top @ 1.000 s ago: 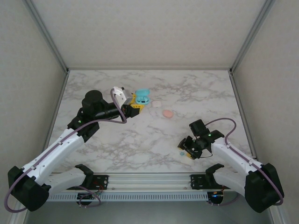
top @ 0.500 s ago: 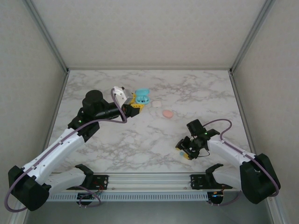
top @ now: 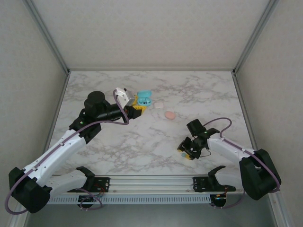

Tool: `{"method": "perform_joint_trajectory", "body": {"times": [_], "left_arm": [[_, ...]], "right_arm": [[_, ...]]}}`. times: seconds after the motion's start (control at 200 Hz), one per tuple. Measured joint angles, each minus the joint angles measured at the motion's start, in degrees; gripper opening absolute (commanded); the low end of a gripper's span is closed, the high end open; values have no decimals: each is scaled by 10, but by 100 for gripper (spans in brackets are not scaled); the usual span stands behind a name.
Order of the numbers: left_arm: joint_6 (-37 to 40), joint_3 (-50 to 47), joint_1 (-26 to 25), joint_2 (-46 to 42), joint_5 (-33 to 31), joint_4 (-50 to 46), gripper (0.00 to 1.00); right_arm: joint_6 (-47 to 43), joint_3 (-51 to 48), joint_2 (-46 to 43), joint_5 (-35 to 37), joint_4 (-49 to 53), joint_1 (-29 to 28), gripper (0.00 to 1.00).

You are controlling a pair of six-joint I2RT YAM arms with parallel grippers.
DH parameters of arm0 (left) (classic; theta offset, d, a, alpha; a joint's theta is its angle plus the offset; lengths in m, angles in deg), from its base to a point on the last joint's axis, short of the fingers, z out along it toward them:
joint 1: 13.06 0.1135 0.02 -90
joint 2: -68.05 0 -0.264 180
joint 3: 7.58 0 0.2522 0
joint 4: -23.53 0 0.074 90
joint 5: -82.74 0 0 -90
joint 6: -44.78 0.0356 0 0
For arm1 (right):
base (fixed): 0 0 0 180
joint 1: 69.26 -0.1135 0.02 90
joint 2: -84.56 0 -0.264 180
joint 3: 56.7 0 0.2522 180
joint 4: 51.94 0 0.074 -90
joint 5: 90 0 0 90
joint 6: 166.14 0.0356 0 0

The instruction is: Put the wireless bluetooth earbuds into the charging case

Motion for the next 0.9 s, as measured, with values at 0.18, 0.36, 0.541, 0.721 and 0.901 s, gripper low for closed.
{"method": "perform_joint_trajectory", "body": {"times": [0.18, 0.36, 0.541, 0.721, 0.901], "left_arm": [[0, 0, 0, 0, 0, -1, 21], [0, 0, 0, 0, 0, -2, 21], [3, 1, 0, 0, 0, -9, 21], [4, 2, 0, 0, 0, -11, 21], [4, 2, 0, 0, 0, -12, 21]], "right_arm": [[-26, 39, 21, 3, -8, 0, 42], [-50, 57, 53, 12, 6, -2, 44], [-74, 89, 49, 53, 43, -3, 46], [-100, 91, 48, 75, 60, -3, 47], [-128, 90, 96, 60, 40, -3, 47]]}}
